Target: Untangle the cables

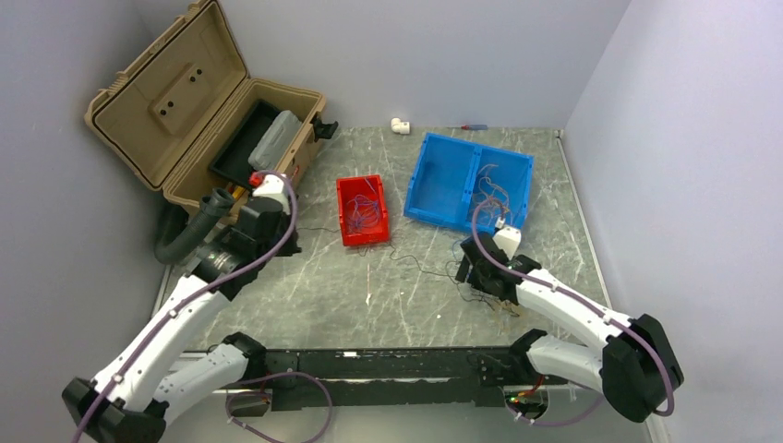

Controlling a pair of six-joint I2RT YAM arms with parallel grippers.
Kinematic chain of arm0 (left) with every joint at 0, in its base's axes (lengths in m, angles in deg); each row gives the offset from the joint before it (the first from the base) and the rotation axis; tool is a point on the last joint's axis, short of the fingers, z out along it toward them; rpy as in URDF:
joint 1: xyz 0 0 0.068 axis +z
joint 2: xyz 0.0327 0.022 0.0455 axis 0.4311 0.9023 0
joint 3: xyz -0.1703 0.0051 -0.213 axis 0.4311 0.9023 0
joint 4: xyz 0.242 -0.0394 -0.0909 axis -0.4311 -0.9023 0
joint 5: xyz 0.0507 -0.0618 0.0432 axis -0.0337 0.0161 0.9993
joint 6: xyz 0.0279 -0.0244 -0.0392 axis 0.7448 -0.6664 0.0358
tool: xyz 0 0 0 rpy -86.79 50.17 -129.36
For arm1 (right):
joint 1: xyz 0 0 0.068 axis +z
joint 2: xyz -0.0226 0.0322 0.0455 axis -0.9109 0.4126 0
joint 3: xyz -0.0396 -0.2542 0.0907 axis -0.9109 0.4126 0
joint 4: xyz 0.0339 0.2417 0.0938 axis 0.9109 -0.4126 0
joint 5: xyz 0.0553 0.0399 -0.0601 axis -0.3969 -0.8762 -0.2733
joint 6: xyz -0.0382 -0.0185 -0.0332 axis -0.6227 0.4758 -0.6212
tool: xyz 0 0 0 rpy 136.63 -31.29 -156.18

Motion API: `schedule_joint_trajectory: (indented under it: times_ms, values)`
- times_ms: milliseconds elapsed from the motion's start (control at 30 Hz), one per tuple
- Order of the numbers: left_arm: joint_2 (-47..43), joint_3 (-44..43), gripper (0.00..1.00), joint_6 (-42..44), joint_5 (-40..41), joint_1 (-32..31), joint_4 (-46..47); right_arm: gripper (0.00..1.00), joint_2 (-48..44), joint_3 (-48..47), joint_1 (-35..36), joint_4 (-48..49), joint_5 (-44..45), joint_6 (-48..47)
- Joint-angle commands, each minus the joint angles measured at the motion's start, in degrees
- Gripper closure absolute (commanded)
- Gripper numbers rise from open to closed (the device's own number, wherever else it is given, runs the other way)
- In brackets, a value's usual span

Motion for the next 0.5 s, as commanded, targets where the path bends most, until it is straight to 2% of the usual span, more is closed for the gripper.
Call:
schedule_joint_trajectory:
  times_ms: [0, 133, 200, 300, 400, 433, 467]
  values:
    - [-3.7, 0.9, 1.0, -1.4, 4.1, 7.4, -5.2, 0.22, -4.9, 1.2, -6.3, -2.7, 4.4, 5.4]
    - [-6.6, 2.2, 1.0, -2.0, 3.1, 15.6, -6.7, 0.24, -9.9, 3.1, -11.8, -4.4, 4.3, 8.4]
    - [-8.2, 2.8, 1.0, -2.9, 3.2, 18.1, -7.1, 0.27, -11.5, 3.1, -13.2, -5.6, 5.1, 9.9]
    - [-10.5, 3.9, 1.0, -2.8, 1.6, 19.7, -5.6, 0.33, -12.8, 3.5, -13.9, -3.4, 2.8, 6.7]
    - [-11.3, 5.1, 1.0, -0.6, -4.4, 19.8, -2.3, 0.44, -11.6, 3.1, -14.0, -1.9, -0.1, 3.3]
    - [-11.4, 6.1, 1.0, 0.7, -9.0, 19.8, 0.0, 0.5, -11.2, 2.9, -14.0, -1.4, -1.1, 2.4]
    - [-11.3, 7.0, 1.0, 1.9, -14.2, 19.8, 2.5, 0.62, -10.7, 2.9, -14.0, -0.7, -2.2, 1.1]
